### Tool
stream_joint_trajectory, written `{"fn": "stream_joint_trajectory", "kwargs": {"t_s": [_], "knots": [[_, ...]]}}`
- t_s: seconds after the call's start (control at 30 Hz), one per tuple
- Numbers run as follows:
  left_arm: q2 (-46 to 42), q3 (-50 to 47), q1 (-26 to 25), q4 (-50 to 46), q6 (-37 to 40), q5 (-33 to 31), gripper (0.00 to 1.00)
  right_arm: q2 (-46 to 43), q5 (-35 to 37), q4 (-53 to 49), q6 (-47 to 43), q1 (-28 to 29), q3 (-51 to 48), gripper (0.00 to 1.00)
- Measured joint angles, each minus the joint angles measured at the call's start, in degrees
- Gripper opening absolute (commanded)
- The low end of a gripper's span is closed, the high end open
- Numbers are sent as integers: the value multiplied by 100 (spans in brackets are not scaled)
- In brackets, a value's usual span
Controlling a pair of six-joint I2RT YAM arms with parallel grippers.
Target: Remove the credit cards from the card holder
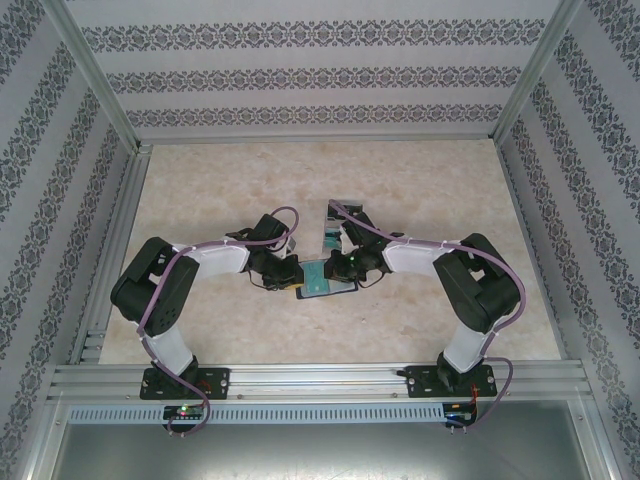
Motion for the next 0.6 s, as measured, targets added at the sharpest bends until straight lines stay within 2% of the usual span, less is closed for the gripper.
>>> {"fn": "stream_joint_trajectory", "kwargs": {"t_s": [0.1, 0.6], "knots": [[4, 11, 0, -11, 13, 0, 11, 0, -116, 101, 59, -55, -52, 0], [68, 114, 0, -96, 103, -63, 10, -79, -424, 393, 68, -409, -348, 0]]}}
